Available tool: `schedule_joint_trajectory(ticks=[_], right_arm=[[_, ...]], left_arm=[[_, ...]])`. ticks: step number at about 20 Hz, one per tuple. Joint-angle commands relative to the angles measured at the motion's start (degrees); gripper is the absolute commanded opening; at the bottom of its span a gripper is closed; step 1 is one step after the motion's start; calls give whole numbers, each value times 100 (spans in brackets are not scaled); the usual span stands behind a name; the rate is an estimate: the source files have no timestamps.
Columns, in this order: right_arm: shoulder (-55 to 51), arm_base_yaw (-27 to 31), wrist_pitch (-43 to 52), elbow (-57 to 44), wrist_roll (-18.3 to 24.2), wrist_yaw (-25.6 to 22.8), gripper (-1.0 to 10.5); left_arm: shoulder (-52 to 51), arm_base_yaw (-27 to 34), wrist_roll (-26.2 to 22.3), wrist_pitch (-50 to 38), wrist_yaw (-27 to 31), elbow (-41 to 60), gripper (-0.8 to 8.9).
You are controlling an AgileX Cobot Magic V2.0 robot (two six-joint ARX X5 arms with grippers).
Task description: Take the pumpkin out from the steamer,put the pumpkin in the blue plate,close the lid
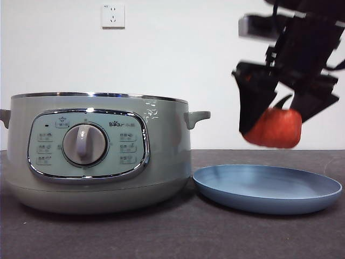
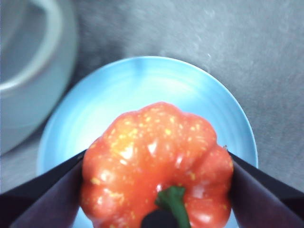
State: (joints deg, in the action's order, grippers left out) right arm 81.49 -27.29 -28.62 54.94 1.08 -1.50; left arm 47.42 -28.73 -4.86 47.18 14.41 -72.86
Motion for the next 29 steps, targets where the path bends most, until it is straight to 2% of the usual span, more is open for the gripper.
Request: schedule_joint_trajectory(ticks=[1, 4, 7, 9, 12, 14, 20, 25, 29], right_arm=[[363, 74, 131, -48, -61, 17, -1], [826, 140, 273, -48, -76, 306, 2], [1161, 140, 269, -48, -256, 304, 17], [1209, 138, 264, -48, -319, 293, 158], [1209, 136, 262, -46, -328, 289, 427], [1209, 136, 219, -46, -385, 284, 554], [1158, 136, 219, -44, -411, 284, 567], [476, 136, 37, -44, -428, 286, 566], [-472, 136, -103, -42, -476, 280, 563]], left_arm=[[-61, -9, 44, -306, 15, -74, -9], [-61, -9, 44, -308, 15, -74, -9], [-61, -9, 44, -306, 15, -74, -9], [-61, -9, 44, -304, 15, -74, -9], [-61, -9, 44, -302, 15, -74, -9], [-61, -9, 44, -302, 15, -74, -9], [-61, -9, 42, -304, 15, -74, -9], [9, -9, 48, -330, 7, -74, -9], [380, -9, 85, -463, -603, -74, -9]])
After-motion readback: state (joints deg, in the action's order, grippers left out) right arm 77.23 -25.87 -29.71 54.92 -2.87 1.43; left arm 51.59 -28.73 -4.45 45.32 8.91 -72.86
